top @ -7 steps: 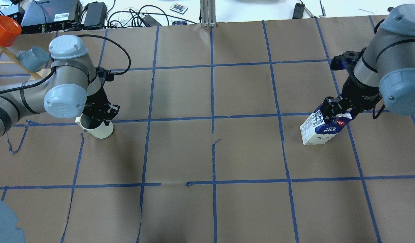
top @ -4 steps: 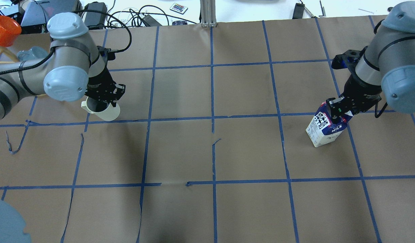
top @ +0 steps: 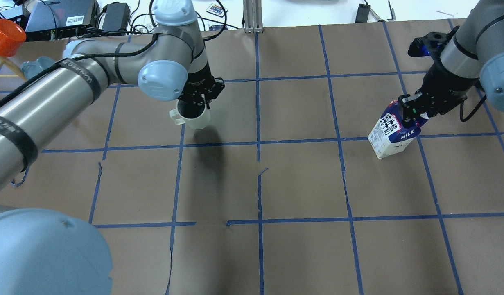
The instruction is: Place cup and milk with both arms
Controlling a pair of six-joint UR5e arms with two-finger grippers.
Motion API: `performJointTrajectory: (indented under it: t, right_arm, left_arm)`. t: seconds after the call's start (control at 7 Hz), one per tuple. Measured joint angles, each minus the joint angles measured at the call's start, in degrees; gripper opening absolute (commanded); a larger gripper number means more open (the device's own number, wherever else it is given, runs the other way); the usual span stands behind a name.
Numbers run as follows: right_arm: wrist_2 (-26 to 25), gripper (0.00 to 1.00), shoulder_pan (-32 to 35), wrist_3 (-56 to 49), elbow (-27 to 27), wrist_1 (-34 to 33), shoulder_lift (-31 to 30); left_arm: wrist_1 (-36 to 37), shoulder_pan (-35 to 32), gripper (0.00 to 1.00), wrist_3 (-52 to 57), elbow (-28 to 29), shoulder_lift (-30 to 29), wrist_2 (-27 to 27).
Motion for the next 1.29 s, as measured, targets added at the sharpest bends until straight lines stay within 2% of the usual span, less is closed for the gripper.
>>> performJointTrajectory:
  t: [0.29, 0.43, 0.57, 1.0, 1.29]
  right_arm:
    - [2.0, 0.34, 0.7, 2.2, -3.2, 0.6, 0.8]
    - [3.3, 0.34, 2.0, 5.4, -4.0, 0.5, 1.3]
    - [3.8, 0.34, 3.7, 8.1, -5.0, 0.3, 2.4]
    - [4.0, 0.33, 7.1, 13.0, -9.8, 2.4, 5.7]
    - [4.3, 0.33, 9.7, 16.2, -11.7, 2.3, 7.5]
  left_arm:
    - [0.5, -6.5, 0.0, -15.1, 7.0, -5.8, -3.4]
    - [0.6, -8.1, 0.29, -19.2, 10.0, -8.0, -4.9]
    - [0.7, -8.7, 0.99, -20.2, 12.0, -9.4, -5.5]
    - [0.7, -7.9, 1.0, -11.8, 13.1, -9.7, -4.6]
    - [-1.0, -4.6, 1.0, -5.6, 13.2, -6.6, -3.7]
